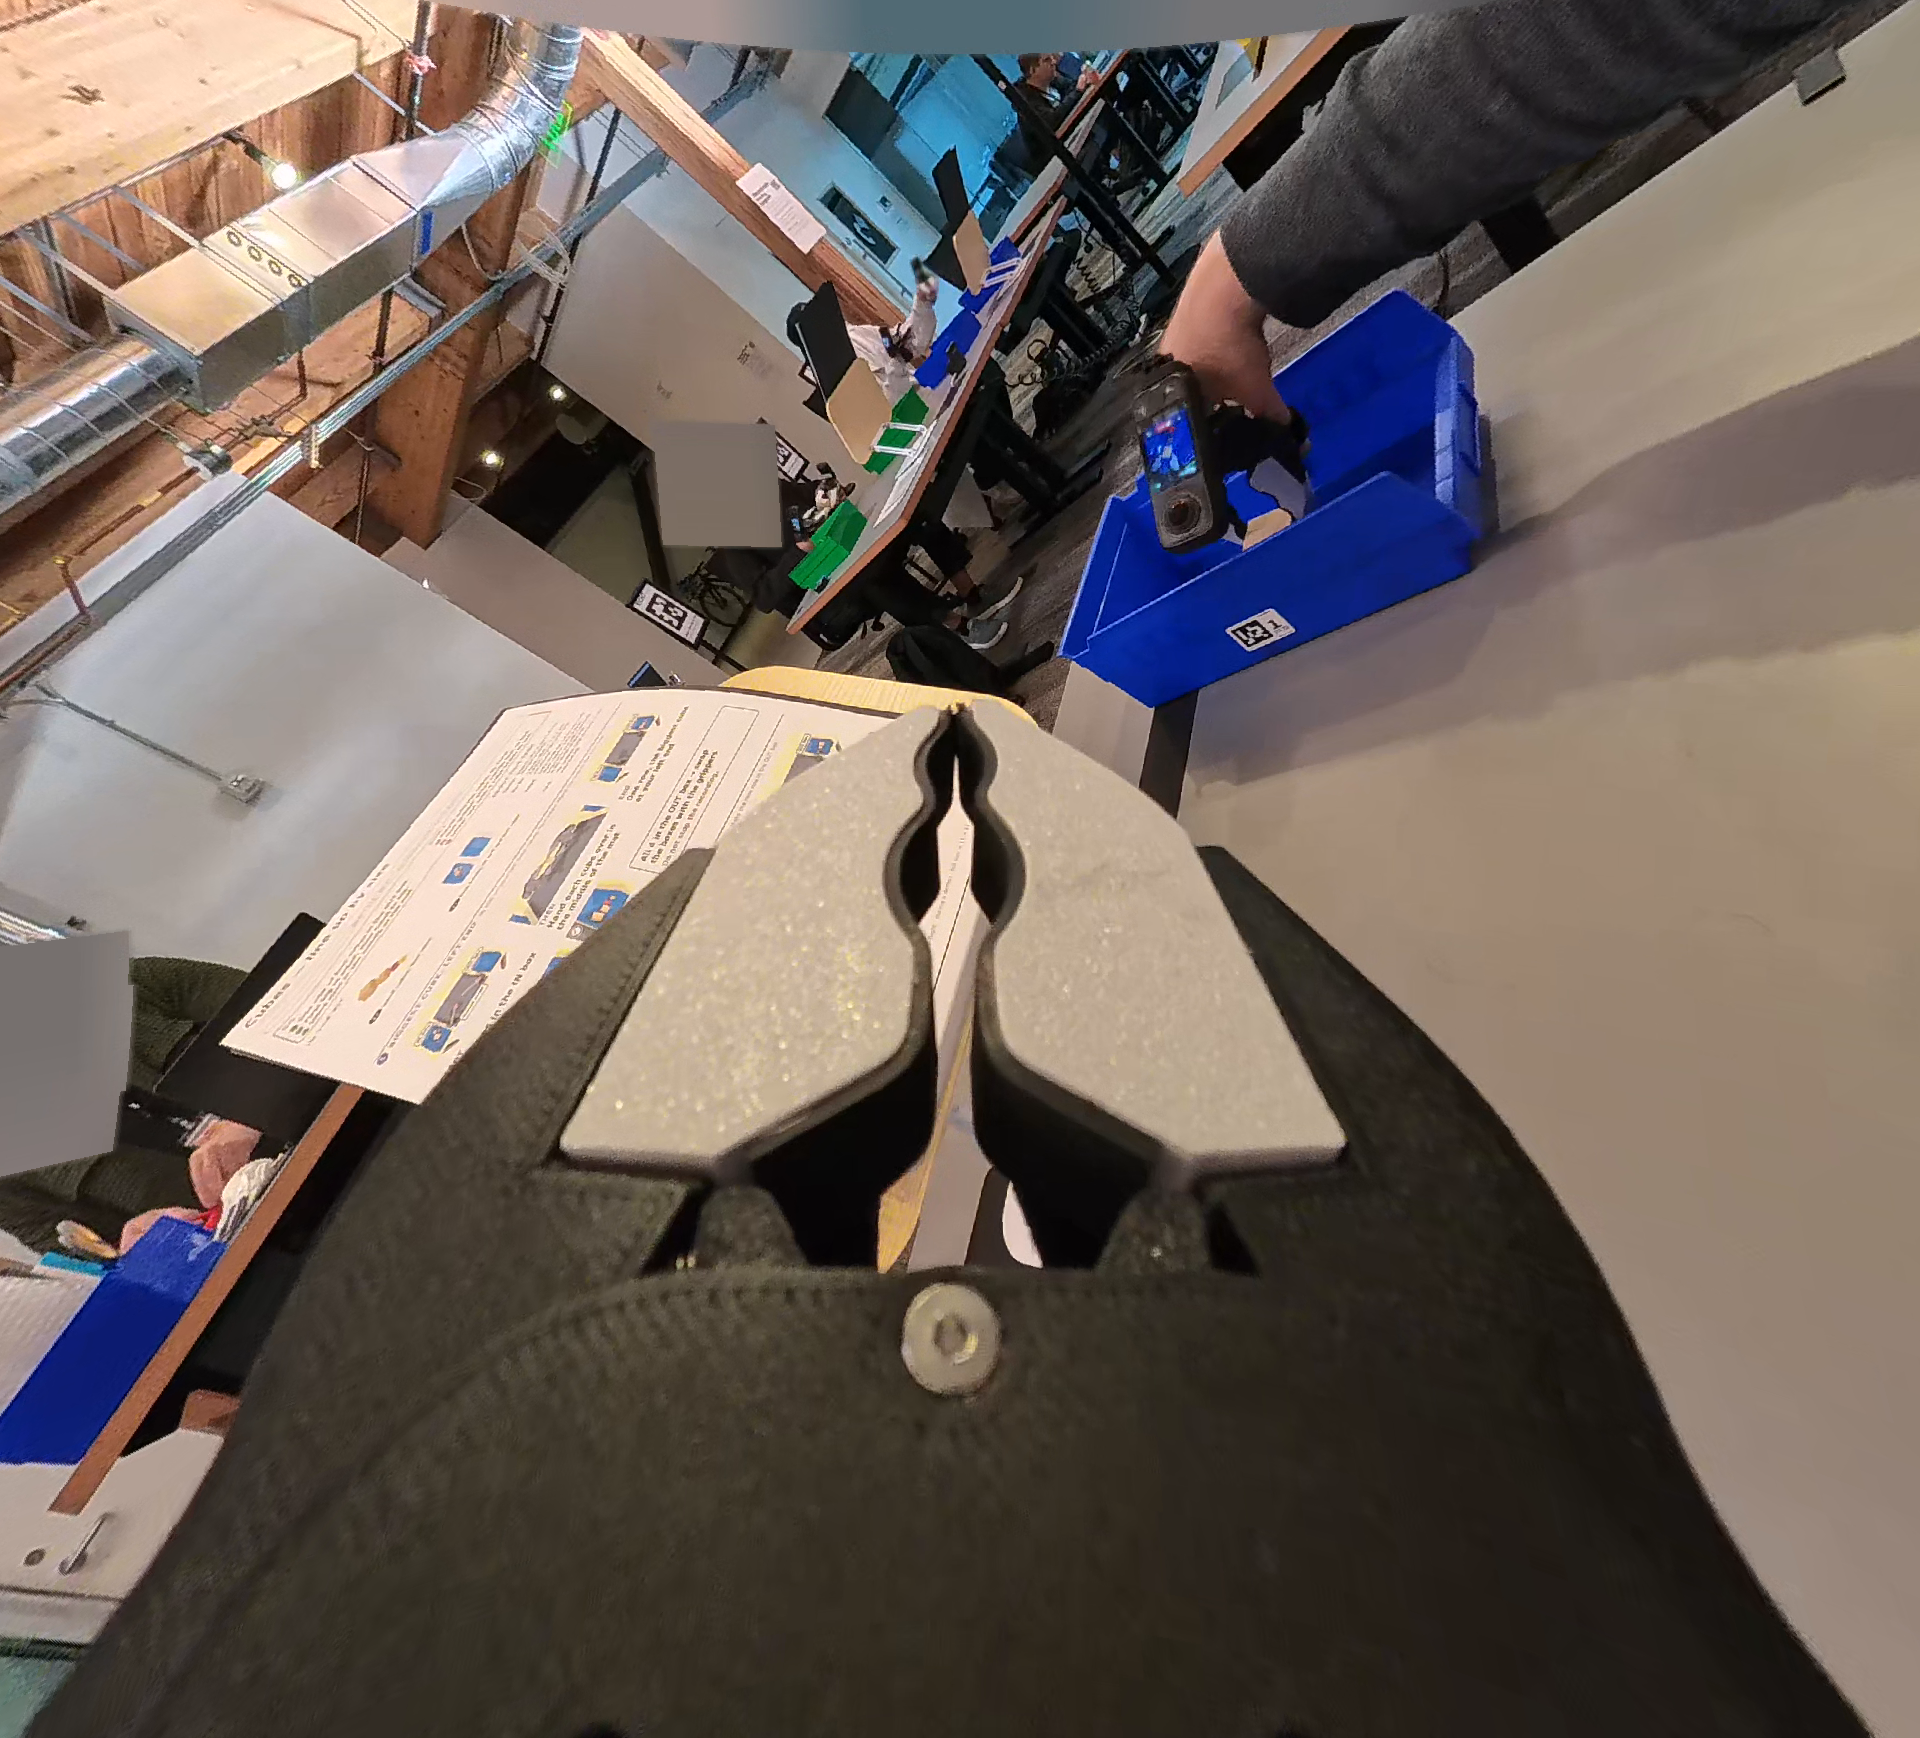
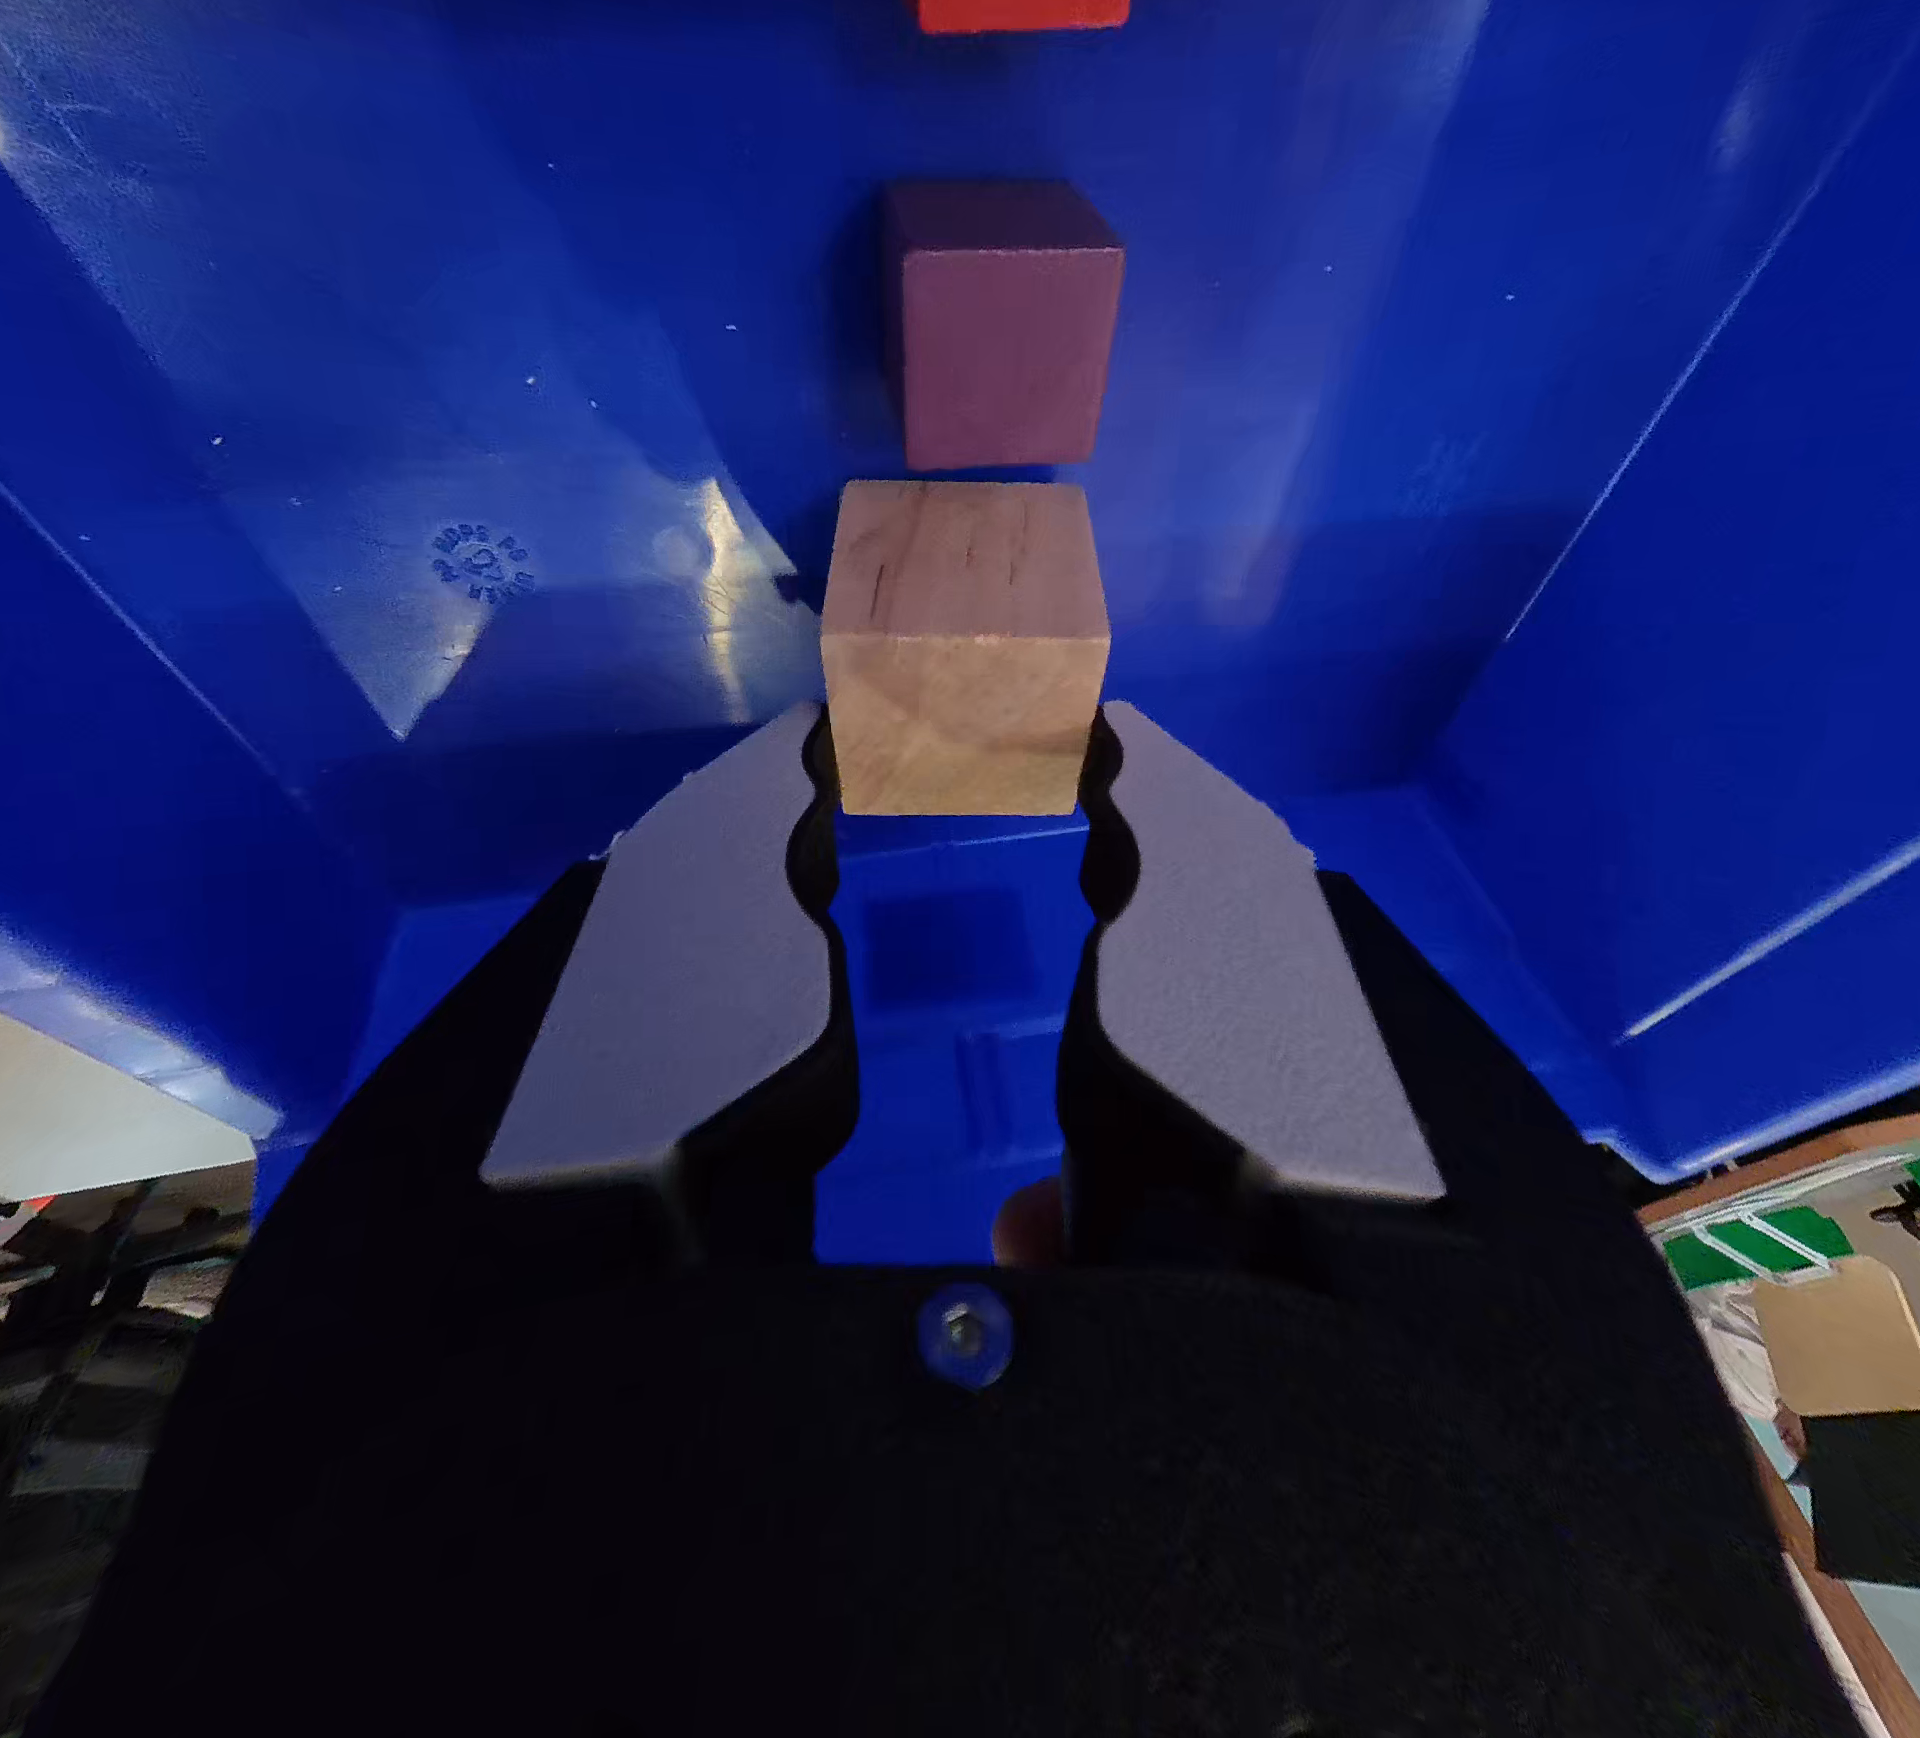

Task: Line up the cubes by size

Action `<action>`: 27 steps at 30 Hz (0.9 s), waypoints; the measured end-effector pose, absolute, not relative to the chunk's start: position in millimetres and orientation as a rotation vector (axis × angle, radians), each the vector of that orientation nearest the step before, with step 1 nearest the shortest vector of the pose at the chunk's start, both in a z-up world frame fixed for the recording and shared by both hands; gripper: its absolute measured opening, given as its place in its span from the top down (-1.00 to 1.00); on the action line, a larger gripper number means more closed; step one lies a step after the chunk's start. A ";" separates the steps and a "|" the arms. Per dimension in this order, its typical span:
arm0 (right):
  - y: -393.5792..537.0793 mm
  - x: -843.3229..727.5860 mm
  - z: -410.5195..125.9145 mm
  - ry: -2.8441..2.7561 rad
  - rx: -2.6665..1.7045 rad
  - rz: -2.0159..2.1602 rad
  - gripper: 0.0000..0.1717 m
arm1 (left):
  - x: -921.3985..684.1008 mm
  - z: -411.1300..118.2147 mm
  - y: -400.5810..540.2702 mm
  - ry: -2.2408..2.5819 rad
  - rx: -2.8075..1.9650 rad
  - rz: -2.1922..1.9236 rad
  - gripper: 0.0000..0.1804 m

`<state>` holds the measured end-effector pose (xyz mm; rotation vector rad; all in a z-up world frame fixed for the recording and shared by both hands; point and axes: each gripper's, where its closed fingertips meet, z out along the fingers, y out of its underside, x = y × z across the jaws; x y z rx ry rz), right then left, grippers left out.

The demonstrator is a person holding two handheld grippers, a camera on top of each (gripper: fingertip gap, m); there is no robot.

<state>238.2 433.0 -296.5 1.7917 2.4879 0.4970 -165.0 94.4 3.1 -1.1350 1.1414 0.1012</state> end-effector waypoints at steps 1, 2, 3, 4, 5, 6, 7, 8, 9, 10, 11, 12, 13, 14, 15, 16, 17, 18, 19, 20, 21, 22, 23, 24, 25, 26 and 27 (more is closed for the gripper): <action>433.4 238.1 -296.4 2.483 1.796 0.493 0.48 | -165.0 3.0 94.4 1.142 -1.135 0.101 1.00; 433.8 237.7 -296.4 2.482 1.797 0.492 0.48 | -165.1 2.7 94.7 1.142 -1.137 0.101 1.00; 434.2 237.7 -296.6 2.482 1.790 0.495 0.48 | -165.2 2.5 95.1 1.142 -1.138 0.101 1.00; 434.3 237.7 -296.6 2.481 1.785 0.498 0.48 | -165.1 2.0 95.4 1.143 -1.139 0.100 1.00; 434.4 237.6 -296.6 2.479 1.782 0.502 0.48 | -164.8 1.5 95.8 1.145 -1.140 0.099 1.00; 434.5 237.6 -296.6 2.478 1.779 0.504 0.48 | -164.4 0.9 96.1 1.147 -1.142 0.099 1.00; 434.6 237.7 -296.6 2.475 1.778 0.504 0.48 | -164.1 0.4 96.4 1.149 -1.144 0.099 1.00; 434.3 237.4 -296.6 2.473 1.782 0.499 0.48 | -163.7 -0.3 96.7 1.152 -1.146 0.101 1.00; 433.5 236.8 -296.8 2.463 1.793 0.486 0.48 | -163.4 -0.7 96.8 1.155 -1.147 0.103 1.00; 433.2 235.6 -297.1 2.456 1.806 0.477 0.45 | -163.0 -1.0 96.7 1.157 -1.147 0.104 1.00; 433.8 234.7 -296.7 2.452 1.816 0.479 0.39 | -162.6 -0.9 96.3 1.158 -1.146 0.103 1.00; 433.7 234.4 -295.3 2.444 1.829 0.483 0.34 | -162.2 -0.8 95.8 1.160 -1.146 0.102 1.00; 434.1 234.4 -291.1 2.438 1.850 0.500 0.30 | -162.3 -0.7 95.4 1.161 -1.146 0.103 1.00; 434.6 234.1 -283.2 2.445 1.879 0.529 0.28 | -162.6 -0.6 94.9 1.162 -1.146 0.106 1.00; 433.7 232.1 -271.7 2.471 1.918 0.554 0.28 | -163.2 -0.1 94.4 1.161 -1.146 0.110 1.00; 430.2 228.5 -258.0 2.503 1.969 0.569 0.30 | -163.9 0.9 93.8 1.158 -1.143 0.111 1.00; 424.8 223.9 -242.7 2.538 2.021 0.588 0.31 | -164.1 2.2 93.0 1.155 -1.139 0.108 1.00; 418.8 219.5 -226.0 2.574 2.075 0.628 0.34 | -163.9 3.3 92.4 1.152 -1.135 0.103 1.00; 411.8 215.1 -208.8 2.603 2.128 0.684 0.39 | -163.5 4.1 92.3 1.149 -1.133 0.101 1.00; 403.1 210.1 -192.1 2.629 2.173 0.753 0.42 | -163.1 4.6 92.8 1.145 -1.133 0.103 1.00; 391.8 204.2 -177.2 2.659 2.209 0.804 0.47 | -162.8 4.8 94.0 1.138 -1.140 0.105 1.00; 379.5 195.7 -163.3 2.702 2.253 0.828 0.51 | -162.5 5.2 95.7 1.128 -1.153 0.107 1.00; 366.1 184.9 -150.9 2.740 2.314 0.818 0.55 | -161.3 5.8 97.2 1.116 -1.163 0.105 1.00; 351.7 171.4 -139.6 2.785 2.385 0.777 0.58 | -158.7 6.3 98.5 1.106 -1.172 0.096 1.00; 337.0 155.2 -127.9 2.846 2.461 0.715 0.61 | -154.5 5.7 99.9 1.103 -1.183 0.082 1.00; 322.5 136.3 -114.9 2.916 2.556 0.627 0.68 | -149.7 4.1 102.9 1.101 -1.198 0.072 1.00; 306.7 115.0 -102.1 2.994 2.661 0.477 0.76 | -144.4 2.5 107.3 1.094 -1.211 0.071 1.00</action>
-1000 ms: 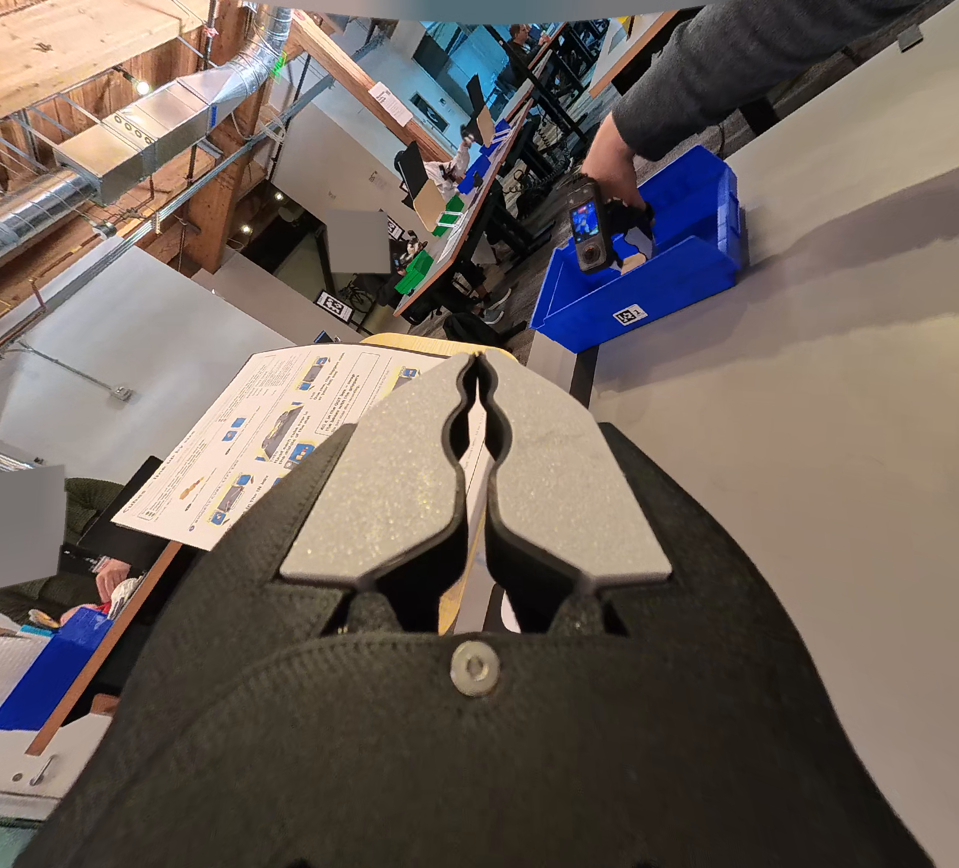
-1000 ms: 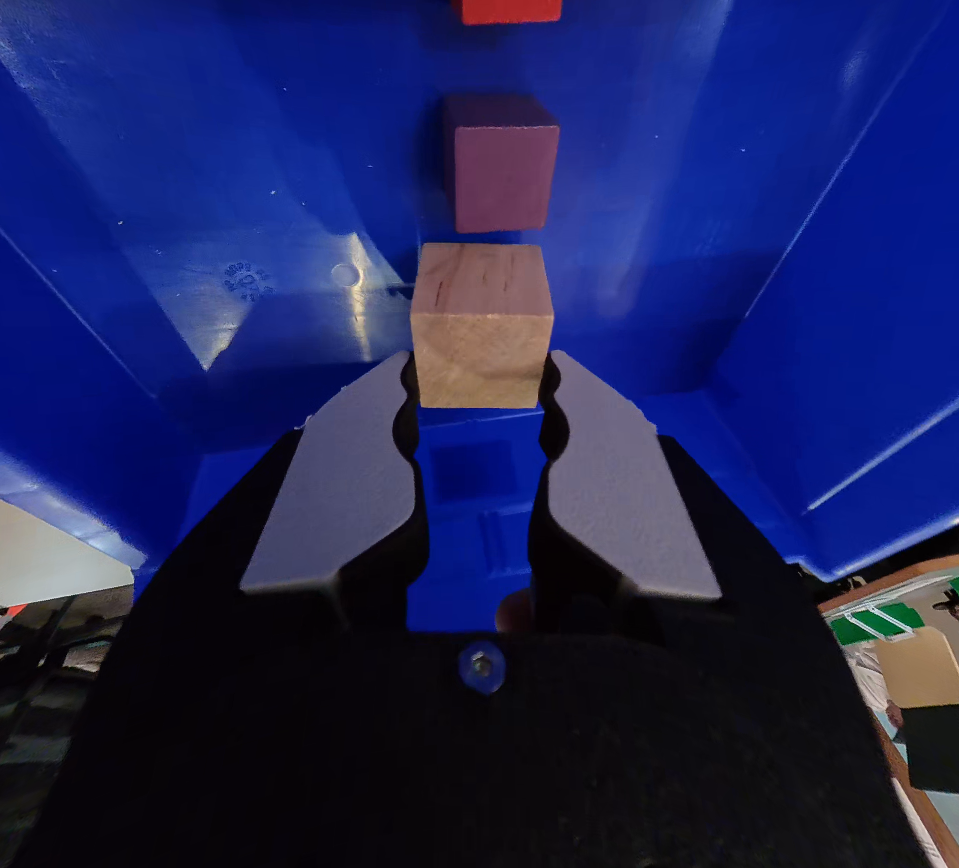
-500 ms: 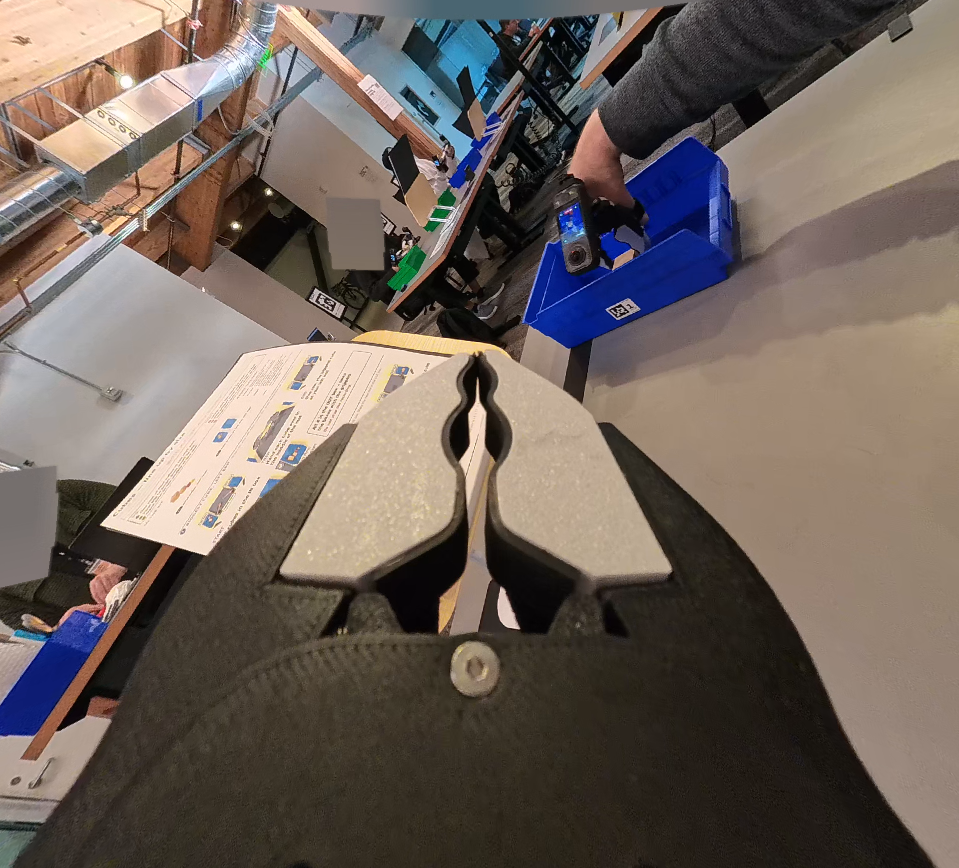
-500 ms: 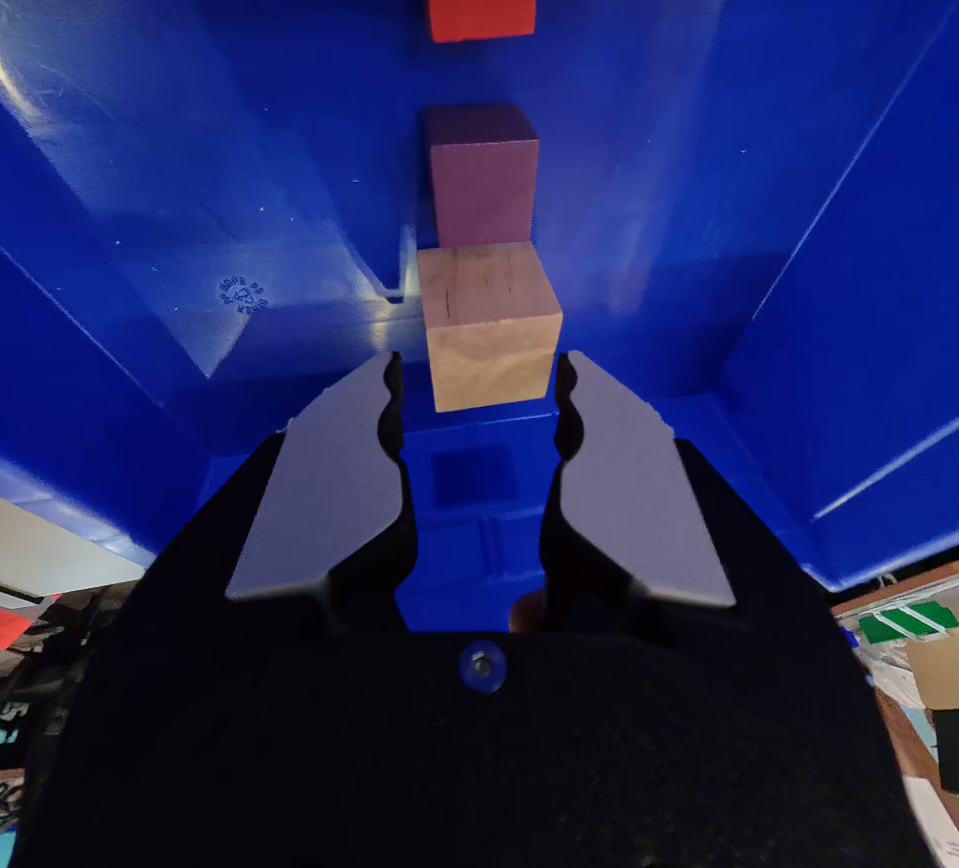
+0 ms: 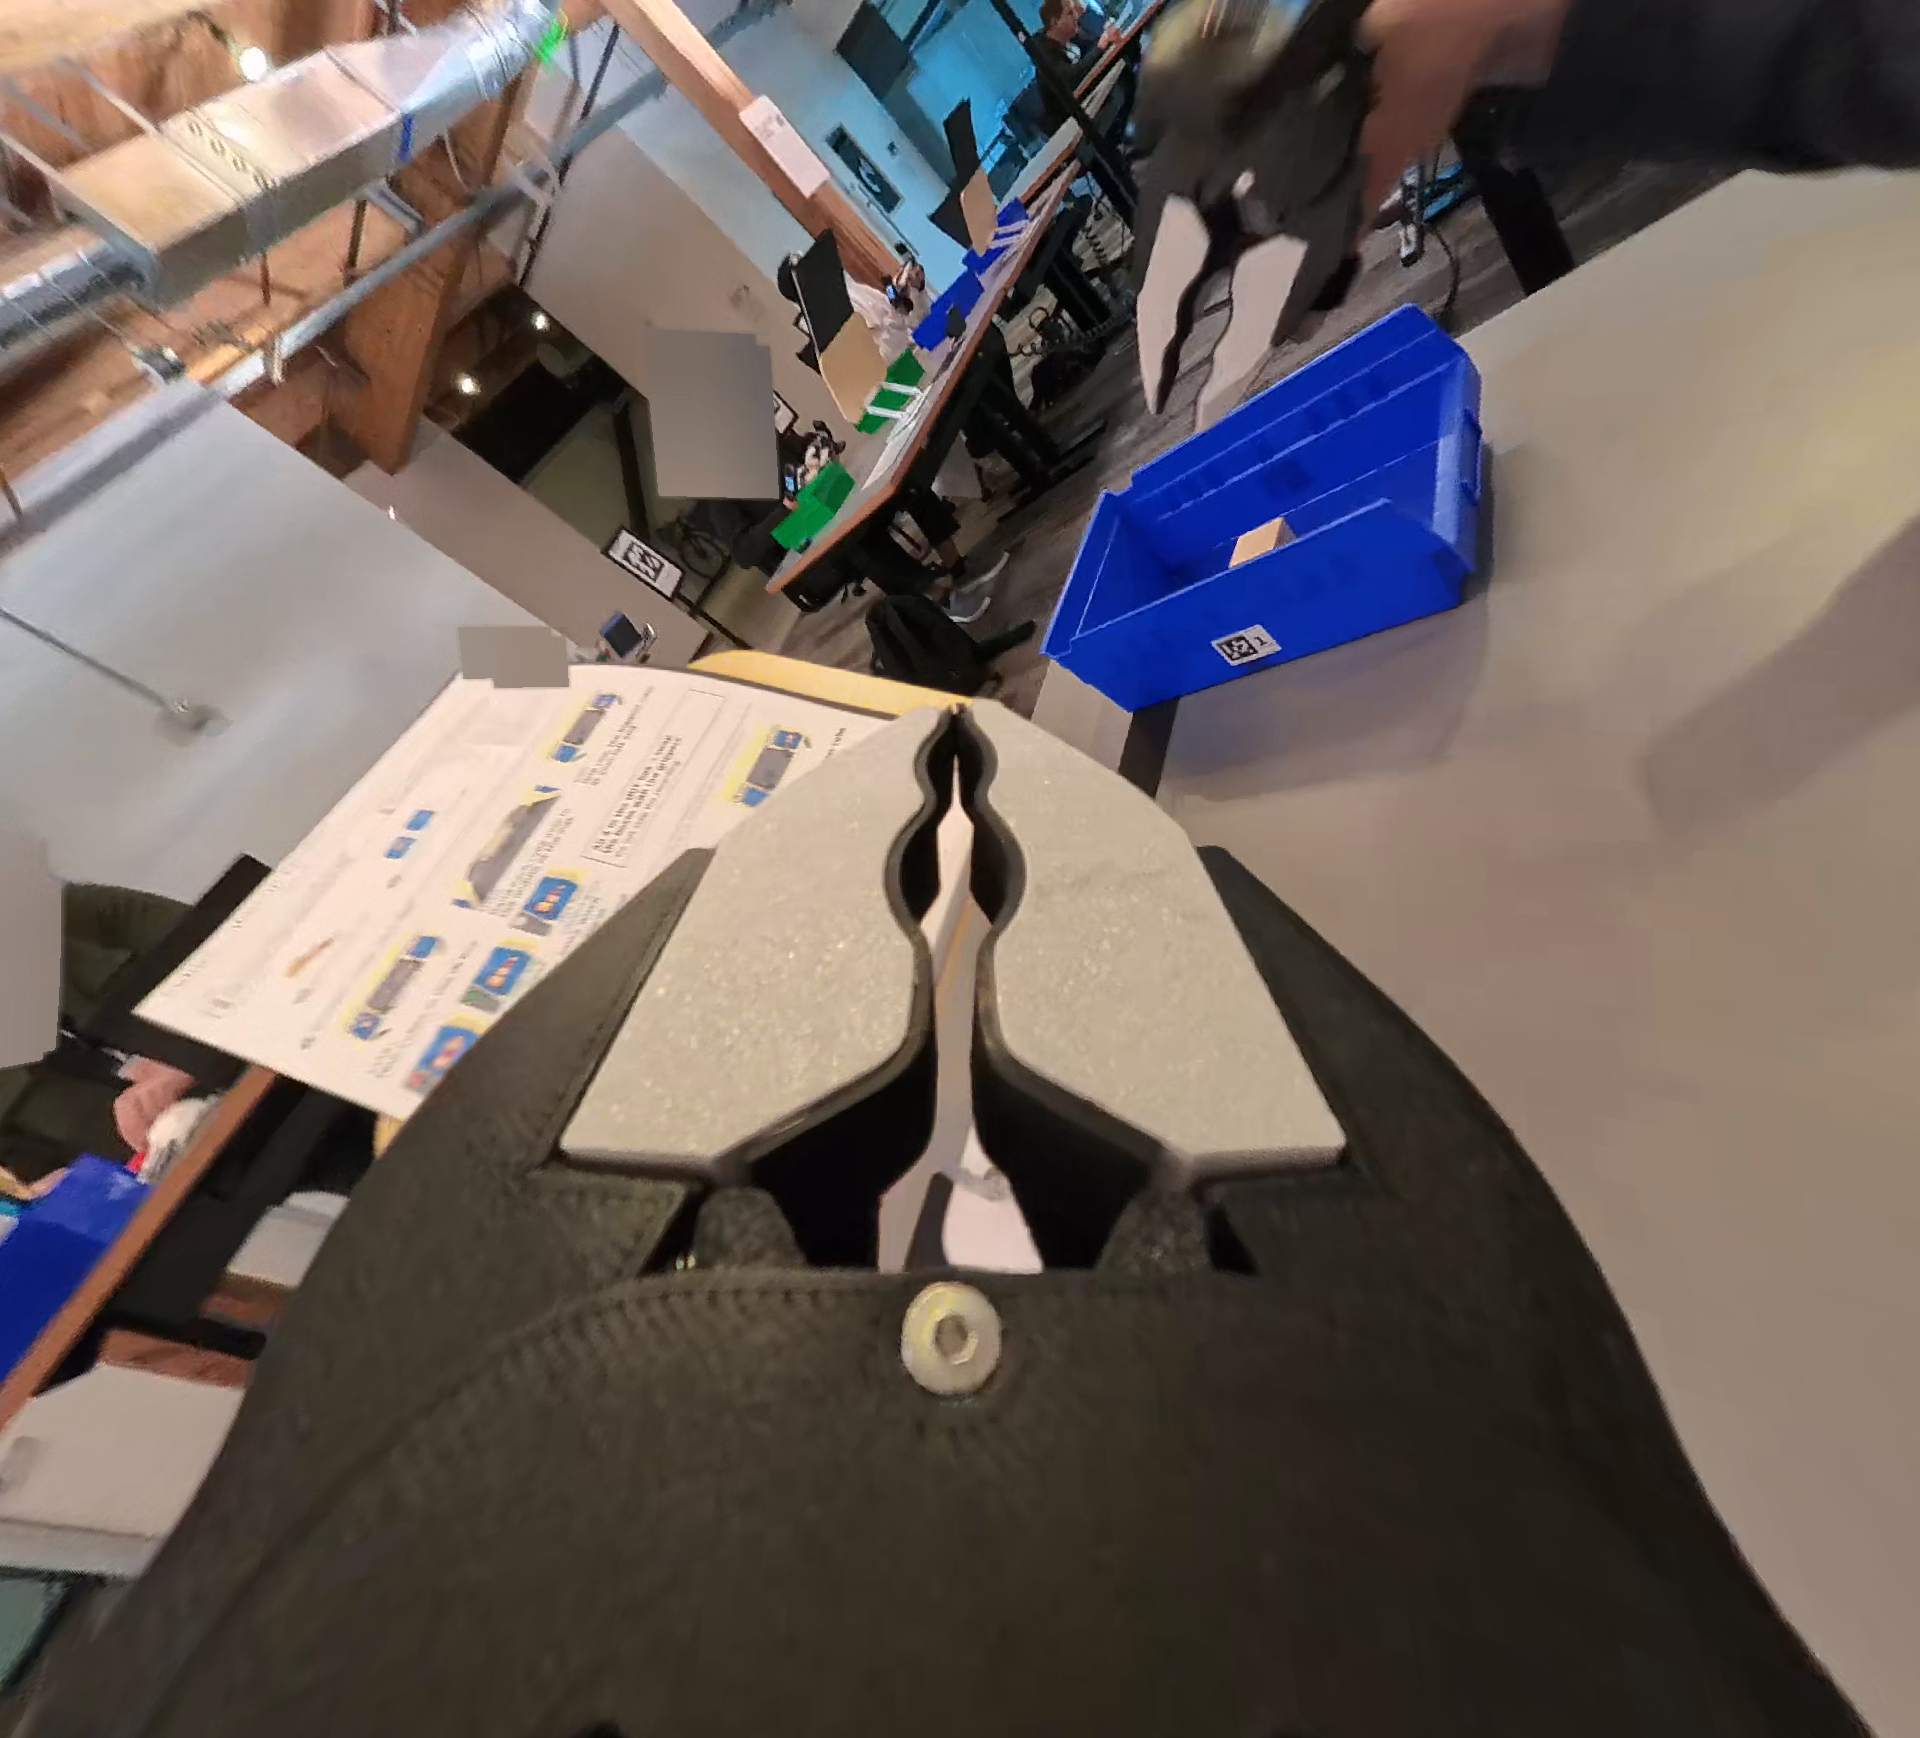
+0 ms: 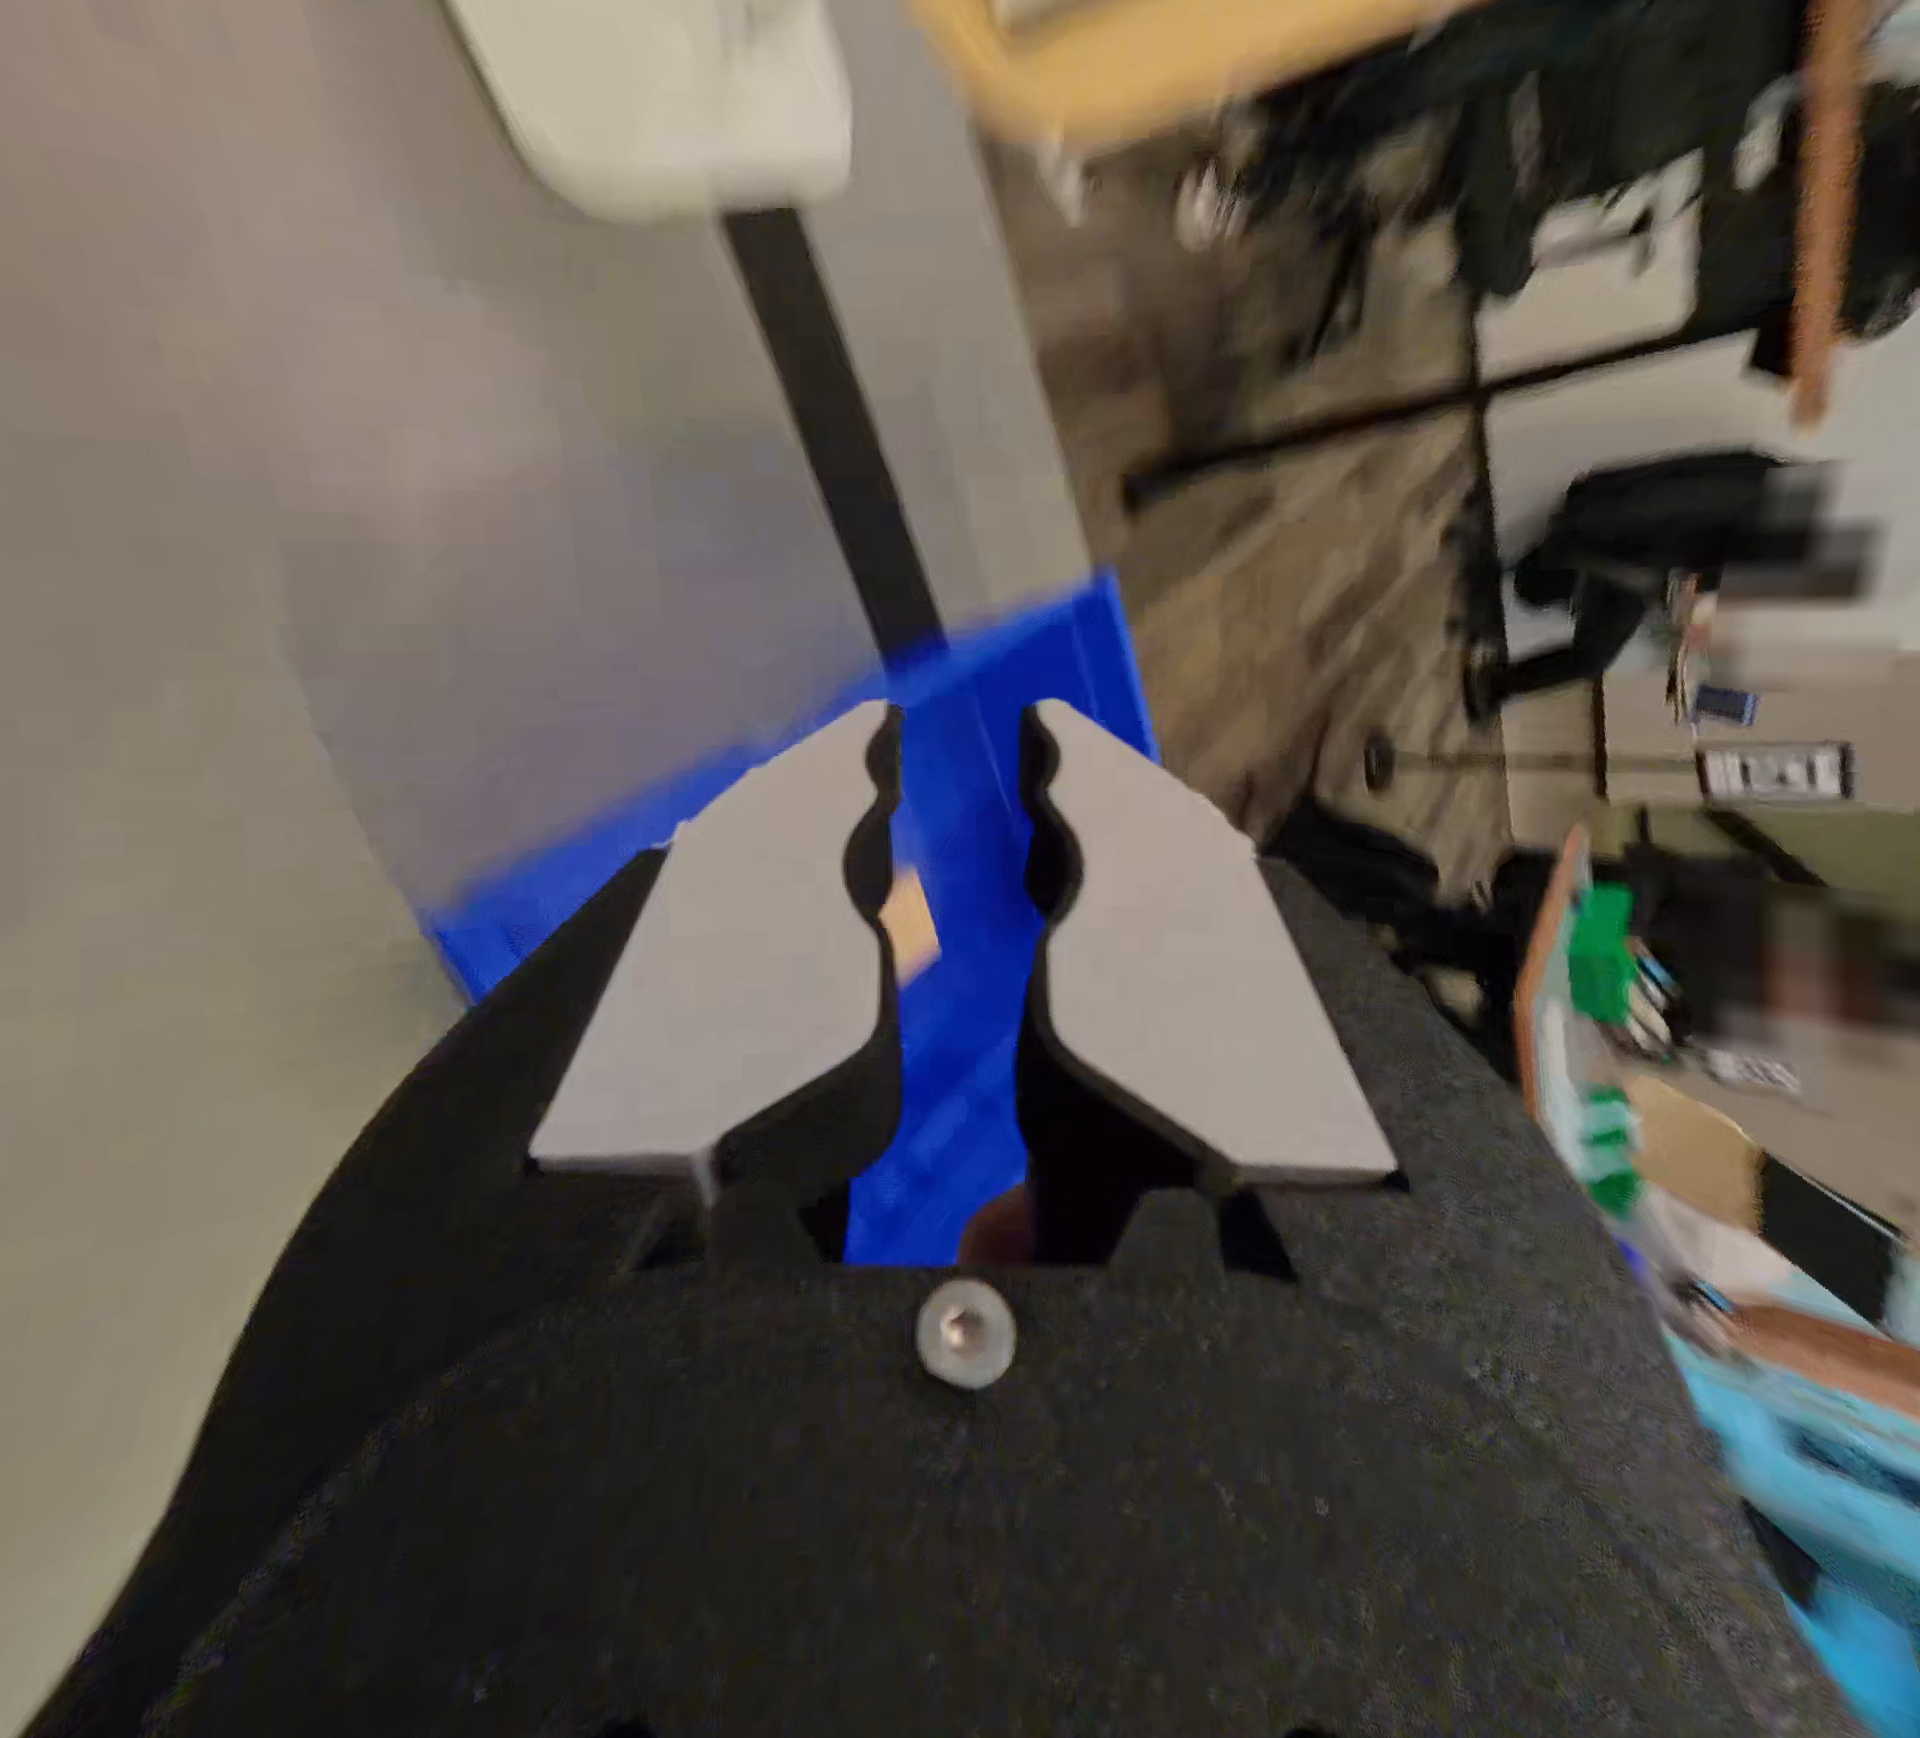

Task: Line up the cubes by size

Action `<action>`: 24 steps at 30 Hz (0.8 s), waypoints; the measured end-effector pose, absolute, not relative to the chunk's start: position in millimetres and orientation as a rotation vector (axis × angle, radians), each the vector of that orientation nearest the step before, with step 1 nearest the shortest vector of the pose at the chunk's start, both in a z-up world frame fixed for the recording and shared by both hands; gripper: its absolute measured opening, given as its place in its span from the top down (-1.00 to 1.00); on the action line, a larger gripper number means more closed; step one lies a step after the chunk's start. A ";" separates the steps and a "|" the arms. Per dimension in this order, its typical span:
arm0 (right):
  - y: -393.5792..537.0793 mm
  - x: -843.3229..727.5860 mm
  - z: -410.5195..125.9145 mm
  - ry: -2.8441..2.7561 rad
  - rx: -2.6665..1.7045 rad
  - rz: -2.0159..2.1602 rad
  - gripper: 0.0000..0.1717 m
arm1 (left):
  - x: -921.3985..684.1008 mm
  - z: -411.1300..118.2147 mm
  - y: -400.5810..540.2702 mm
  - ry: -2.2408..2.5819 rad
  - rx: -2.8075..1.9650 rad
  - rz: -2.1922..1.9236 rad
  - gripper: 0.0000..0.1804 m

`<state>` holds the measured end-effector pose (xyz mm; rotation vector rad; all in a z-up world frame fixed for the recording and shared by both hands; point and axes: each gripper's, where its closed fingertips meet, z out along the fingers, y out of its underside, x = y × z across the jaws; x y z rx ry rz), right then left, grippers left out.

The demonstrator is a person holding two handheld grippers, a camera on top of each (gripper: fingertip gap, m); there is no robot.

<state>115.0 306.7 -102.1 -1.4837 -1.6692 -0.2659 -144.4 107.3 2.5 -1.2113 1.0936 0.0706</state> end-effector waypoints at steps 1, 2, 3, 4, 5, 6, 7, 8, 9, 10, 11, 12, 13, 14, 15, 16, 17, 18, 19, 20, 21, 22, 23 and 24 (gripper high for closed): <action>289.1 93.0 -91.7 -1.612 -1.433 -0.144 0.83 | -138.6 -0.3 112.2 1.088 -1.230 0.066 1.00; 271.9 71.6 -83.0 -1.572 -1.383 -0.034 0.88 | -134.0 -4.5 118.8 1.079 -1.263 0.069 1.00; 256.8 51.3 -74.6 -1.542 -1.333 0.049 0.92 | -131.0 -7.3 125.8 1.063 -1.282 0.087 1.00; 243.8 32.0 -66.9 -1.524 -1.289 0.110 0.95 | -127.4 -10.4 131.2 1.055 -1.292 0.094 1.00; 231.4 13.2 -60.3 -1.518 -1.250 0.161 0.95 | -123.3 -13.5 135.0 1.052 -1.304 0.076 1.00; 220.8 -4.7 -53.2 -1.507 -1.209 0.204 0.95 | -120.5 -14.8 139.1 1.034 -1.310 0.050 1.00; 211.8 -20.8 -46.9 -1.494 -1.174 0.240 0.95 | -118.7 -15.4 143.6 1.006 -1.316 0.020 1.00; 203.2 -35.0 -42.1 -1.487 -1.147 0.279 0.95 | -117.7 -17.7 148.1 0.989 -1.327 -0.004 1.00; 195.5 -47.2 -37.3 -1.476 -1.118 0.317 0.95 | -119.1 -20.3 153.8 0.970 -1.342 -0.007 1.00; 188.9 -57.7 -31.9 -1.461 -1.081 0.350 0.95 | -121.8 -23.1 159.9 0.945 -1.361 -0.005 1.00; 182.7 -67.4 -28.5 -1.462 -1.047 0.383 0.96 | -122.9 -27.9 164.8 0.934 -1.386 -0.019 1.00; 177.9 -76.1 -27.4 -1.476 -1.028 0.413 0.95 | -122.8 -32.7 168.6 0.929 -1.405 -0.035 1.00; 174.9 -83.1 -26.4 -1.483 -1.013 0.437 0.95 | -124.1 -35.4 173.7 0.910 -1.419 -0.037 1.00; 173.8 -88.5 -24.1 -1.471 -1.008 0.463 0.95 | -126.0 -38.8 179.2 0.892 -1.440 -0.032 1.00; 174.5 -93.1 -21.7 -1.450 -1.011 0.484 0.96 | -128.6 -43.0 185.2 0.877 -1.463 -0.014 1.00; 175.6 -97.4 -21.6 -1.436 -1.013 0.488 0.96 | -132.5 -48.1 192.2 0.857 -1.491 0.018 1.00; 177.4 -100.7 -24.7 -1.435 -1.005 0.470 0.96 | -137.0 -53.8 199.1 0.838 -1.520 0.056 1.00; 181.7 -103.2 -29.3 -1.432 -1.005 0.433 0.96 | -140.9 -60.3 205.2 0.825 -1.550 0.090 1.00; 186.3 -104.9 -36.0 -1.439 -1.018 0.396 0.97 | -144.1 -66.7 210.2 0.817 -1.579 0.115 1.00; 188.7 -106.6 -44.0 -1.459 -1.028 0.375 0.96 | -146.7 -70.6 214.3 0.807 -1.595 0.137 1.00; 189.9 -108.2 -50.3 -1.477 -1.029 0.366 0.96 | -148.0 -73.6 216.8 0.803 -1.604 0.146 1.00; 192.0 -109.3 -54.5 -1.486 -1.034 0.357 0.96 | -148.5 -76.1 218.2 0.804 -1.614 0.146 1.00; 196.2 -109.4 -56.1 -1.481 -1.050 0.344 0.96 | -149.6 -77.0 219.1 0.798 -1.619 0.145 1.00; 199.7 -109.1 -55.7 -1.469 -1.060 0.338 0.96 | -150.4 -76.6 219.2 0.794 -1.618 0.142 1.00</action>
